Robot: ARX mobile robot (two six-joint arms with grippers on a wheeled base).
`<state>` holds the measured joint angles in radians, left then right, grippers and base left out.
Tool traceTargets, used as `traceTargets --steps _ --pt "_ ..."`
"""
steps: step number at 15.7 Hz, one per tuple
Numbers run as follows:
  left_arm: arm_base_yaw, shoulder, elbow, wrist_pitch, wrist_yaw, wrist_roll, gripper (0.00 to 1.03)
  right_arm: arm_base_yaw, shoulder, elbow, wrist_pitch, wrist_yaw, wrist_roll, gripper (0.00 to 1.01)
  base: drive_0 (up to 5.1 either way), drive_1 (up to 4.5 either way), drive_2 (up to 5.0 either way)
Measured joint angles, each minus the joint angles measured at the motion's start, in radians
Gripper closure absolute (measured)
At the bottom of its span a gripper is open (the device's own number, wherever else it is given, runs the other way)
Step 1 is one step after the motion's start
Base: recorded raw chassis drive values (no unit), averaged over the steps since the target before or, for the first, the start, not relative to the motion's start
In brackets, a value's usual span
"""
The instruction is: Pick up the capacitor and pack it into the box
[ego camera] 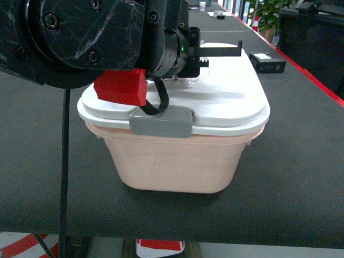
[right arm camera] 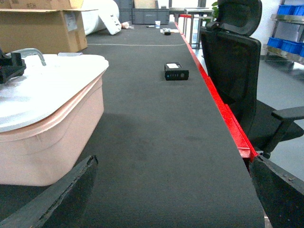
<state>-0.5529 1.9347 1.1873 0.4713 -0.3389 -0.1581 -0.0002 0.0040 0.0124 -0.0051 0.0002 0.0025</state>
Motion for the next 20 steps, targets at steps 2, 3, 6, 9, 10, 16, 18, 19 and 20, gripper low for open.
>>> traceTargets --steps 2,3,6,9,10,16,18,19,20 --pt "-0.003 0.002 0.0 0.0 -0.003 0.0 1.01 0.0 0.0 0.0 0.0 0.0 0.0 0.03 0.0 0.0 0.0" --pt "-0.003 0.003 0.0 0.004 -0.009 0.0 1.01 0.0 0.0 0.0 0.0 0.0 0.0 0.03 0.0 0.0 0.0" --pt "-0.01 0.012 0.0 0.008 -0.036 0.0 1.01 0.0 0.0 0.0 0.0 0.0 0.0 0.03 0.0 0.0 0.0" --pt "-0.021 0.019 0.0 0.009 -0.065 0.0 1.01 0.0 0.0 0.0 0.0 0.0 0.0 0.03 0.0 0.0 0.0" --pt "-0.021 0.023 0.0 0.012 -0.075 0.0 1.01 0.0 0.0 0.0 0.0 0.0 0.0 0.03 0.0 0.0 0.0" --pt "-0.034 0.027 0.0 0.026 -0.1 -0.005 0.91 0.0 0.0 0.0 0.0 0.0 0.0 0.03 0.0 0.0 0.0" --pt "-0.039 0.027 0.0 0.047 -0.106 -0.004 0.77 0.0 0.0 0.0 0.0 0.0 0.0 0.03 0.0 0.0 0.0" --pt "-0.042 0.027 0.0 0.054 -0.111 -0.003 0.7 0.0 0.0 0.0 0.0 0.0 0.0 0.03 0.0 0.0 0.0" --pt "-0.042 0.027 -0.002 0.058 -0.114 -0.003 0.61 0.0 0.0 0.0 0.0 0.0 0.0 0.03 0.0 0.0 0.0"
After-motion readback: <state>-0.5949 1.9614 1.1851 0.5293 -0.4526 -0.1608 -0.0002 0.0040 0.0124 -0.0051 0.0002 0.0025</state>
